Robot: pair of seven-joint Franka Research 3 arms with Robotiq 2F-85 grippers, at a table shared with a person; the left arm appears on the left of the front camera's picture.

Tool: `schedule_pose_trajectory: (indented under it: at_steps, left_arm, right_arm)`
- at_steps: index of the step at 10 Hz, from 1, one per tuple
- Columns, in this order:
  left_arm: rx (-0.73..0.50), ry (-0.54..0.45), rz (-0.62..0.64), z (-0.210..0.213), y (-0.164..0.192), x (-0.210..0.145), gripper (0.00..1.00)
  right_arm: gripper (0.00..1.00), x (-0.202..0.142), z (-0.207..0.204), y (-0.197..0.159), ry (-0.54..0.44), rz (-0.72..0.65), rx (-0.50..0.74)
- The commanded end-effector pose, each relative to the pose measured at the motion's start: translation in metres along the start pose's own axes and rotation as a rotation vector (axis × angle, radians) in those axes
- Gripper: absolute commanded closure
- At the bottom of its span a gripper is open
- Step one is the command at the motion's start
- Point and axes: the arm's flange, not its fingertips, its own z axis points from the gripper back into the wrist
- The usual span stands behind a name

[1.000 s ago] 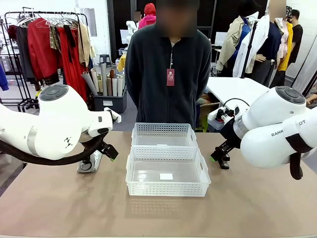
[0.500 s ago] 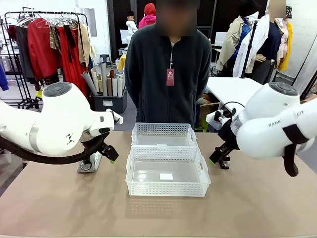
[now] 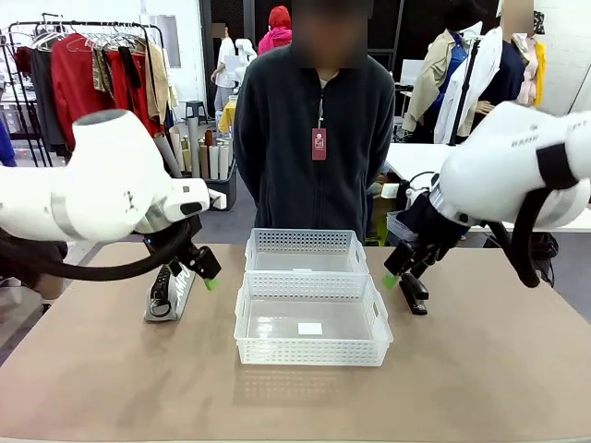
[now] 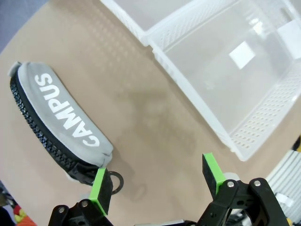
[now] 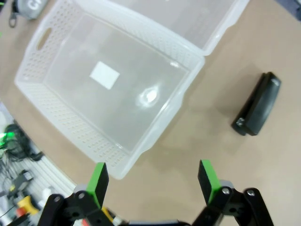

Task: Distribute items into two baskets.
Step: Pick up the Pencil pouch that the person points to.

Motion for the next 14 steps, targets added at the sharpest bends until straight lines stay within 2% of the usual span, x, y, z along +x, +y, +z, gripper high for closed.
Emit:
schedule_pose_trajectory:
  at_steps: [1, 2, 4, 5, 6, 9, 10, 12, 14]
  left_arm:
    - [-0.102, -0.040, 0.046, 0.021, 0.016, 0.010, 0.00]
    - [-0.172, -0.083, 0.071, 0.029, 0.017, 0.016, 0.00]
    - [-0.211, -0.082, 0.073, 0.033, 0.025, 0.023, 0.00]
    - [-0.201, -0.104, 0.063, 0.031, 0.025, 0.023, 0.00]
    - [-0.164, -0.084, 0.087, 0.039, 0.017, 0.023, 0.00]
    - [-0.173, -0.089, 0.084, 0.038, 0.017, 0.024, 0.00]
    - [-0.283, -0.031, 0.155, 0.021, 0.020, 0.028, 0.00]
    - [-0.522, 0.009, 0.205, 0.020, 0.027, 0.042, 0.00]
    - [-0.686, 0.001, 0.228, 0.033, 0.033, 0.057, 0.00]
  right_arm:
    - [0.00, 0.010, 0.017, -0.010, 0.000, -0.010, 0.142]
    - [0.00, 0.017, 0.027, -0.018, 0.002, -0.040, 0.217]
    - [0.00, 0.030, 0.029, -0.038, 0.009, -0.134, 0.297]
    - [0.00, 0.036, 0.026, -0.043, -0.020, -0.165, 0.274]
    - [0.00, 0.019, 0.033, -0.021, 0.007, -0.104, 0.231]
    - [0.00, 0.019, 0.033, -0.021, 0.007, -0.104, 0.231]
    - [0.00, 0.025, 0.030, -0.023, 0.013, -0.124, 0.239]
    - [0.00, 0.040, 0.038, -0.019, 0.082, -0.272, 0.531]
    - [0.00, 0.052, 0.055, -0.019, 0.074, -0.380, 0.703]
